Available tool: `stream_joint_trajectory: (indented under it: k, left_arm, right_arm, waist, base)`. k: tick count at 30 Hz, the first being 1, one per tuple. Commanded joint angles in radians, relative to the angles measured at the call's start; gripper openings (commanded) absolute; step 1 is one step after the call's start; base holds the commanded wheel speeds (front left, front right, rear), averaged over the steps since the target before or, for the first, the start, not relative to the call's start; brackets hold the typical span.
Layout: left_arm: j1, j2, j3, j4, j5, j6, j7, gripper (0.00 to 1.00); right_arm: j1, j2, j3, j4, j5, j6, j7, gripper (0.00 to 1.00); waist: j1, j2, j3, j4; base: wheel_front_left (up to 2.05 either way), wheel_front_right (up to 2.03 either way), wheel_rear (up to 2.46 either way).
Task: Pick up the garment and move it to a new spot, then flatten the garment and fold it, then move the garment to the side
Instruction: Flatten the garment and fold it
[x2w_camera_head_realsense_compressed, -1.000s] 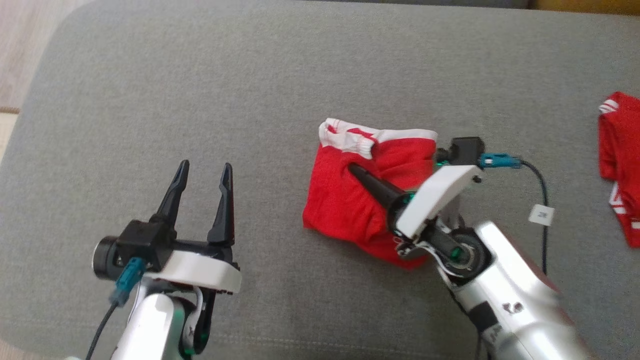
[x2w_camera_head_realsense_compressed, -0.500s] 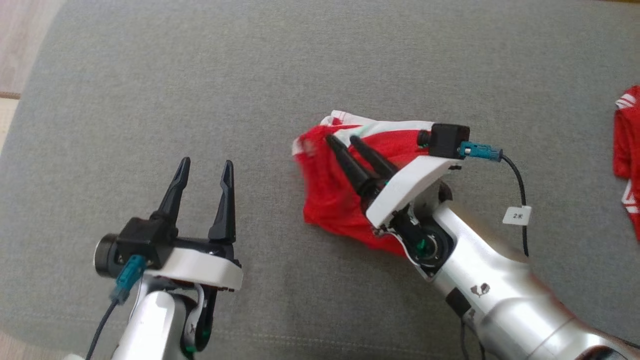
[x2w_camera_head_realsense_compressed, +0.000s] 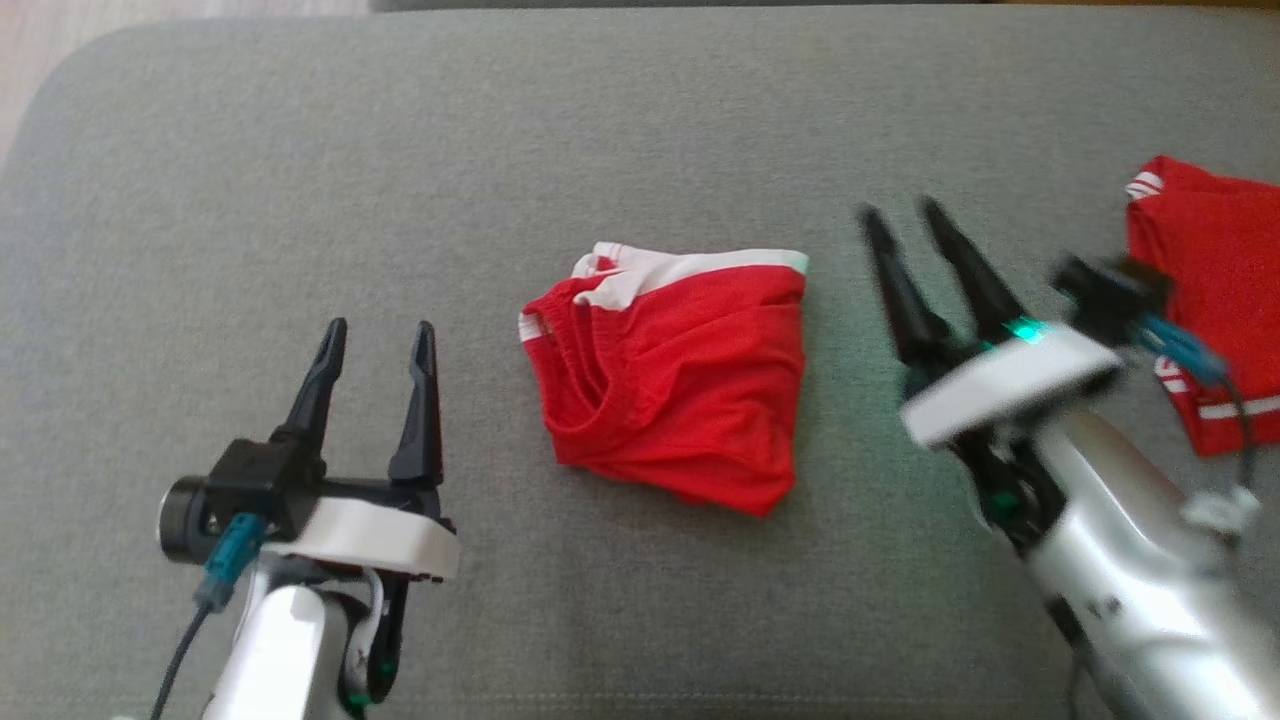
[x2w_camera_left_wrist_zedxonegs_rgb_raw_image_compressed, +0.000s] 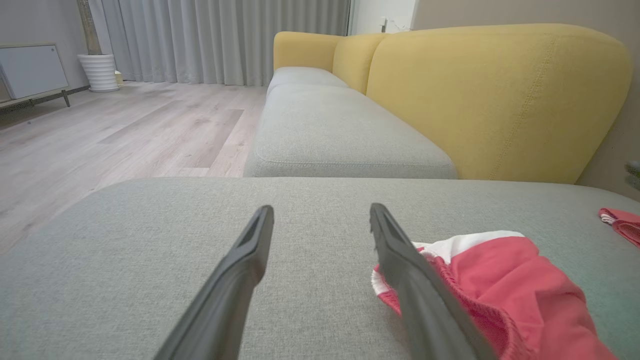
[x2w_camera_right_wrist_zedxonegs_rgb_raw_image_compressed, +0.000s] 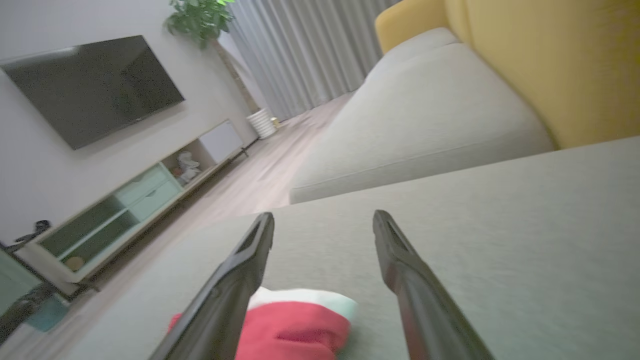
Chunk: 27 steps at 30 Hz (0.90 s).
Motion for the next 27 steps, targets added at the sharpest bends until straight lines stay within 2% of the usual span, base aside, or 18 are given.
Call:
stream_joint_trajectory:
  k: [1, 6, 10, 11, 12, 19, 27]
  left_arm:
    - [-0.008, 0.021, 0.048, -0.028, 0.008, 0.005, -0.012, 1.00]
    - [0.010, 0.034, 0.062, -0.026, 0.003, 0.011, -0.012, 1.00]
    - [0.029, 0.043, 0.069, -0.024, -0.002, 0.015, -0.012, 1.00]
    - [0.029, 0.043, 0.069, -0.024, -0.002, 0.015, -0.012, 1.00]
    - [0.041, 0.048, 0.071, -0.025, -0.004, 0.017, -0.012, 1.00]
    - [0.091, 0.064, 0.073, -0.030, -0.008, 0.022, -0.006, 1.00]
    - [0.149, 0.075, 0.068, -0.041, -0.015, 0.030, 0.010, 1.00]
  right_arm:
    - [0.062, -0.016, -0.064, -0.054, -0.062, 0.007, -0.011, 1.00]
    - [0.202, -0.029, -0.247, -0.160, -0.261, 0.007, -0.011, 1.00]
    - [0.297, -0.003, -0.364, -0.257, -0.424, 0.007, -0.004, 1.00]
    - [0.297, -0.003, -0.364, -0.257, -0.424, 0.007, -0.004, 1.00]
    - [0.339, 0.017, -0.411, -0.311, -0.504, 0.007, 0.015, 1.00]
    - [0.467, 0.087, -0.493, -0.460, -0.627, 0.007, 0.103, 1.00]
    - [0.567, 0.125, -0.531, -0.561, -0.667, 0.007, 0.178, 1.00]
  waist:
    - [0.0000, 0.0000, -0.011, -0.016]
    - [0.0000, 0.0000, -0.025, -0.036]
    - [0.0000, 0.0000, -0.042, -0.046]
    - [0.0000, 0.0000, -0.042, -0.046]
    - [0.0000, 0.0000, -0.054, -0.049]
    - [0.0000, 0.0000, -0.098, -0.056]
    - [0.0000, 0.0000, -0.152, -0.055]
  base:
    - [0.00, 0.00, 0.00]
    - [0.00, 0.00, 0.00]
    - [0.00, 0.00, 0.00]
    - [0.00, 0.00, 0.00]
    - [0.00, 0.00, 0.00]
    - [0.00, 0.00, 0.00]
    - [0.00, 0.00, 0.00]
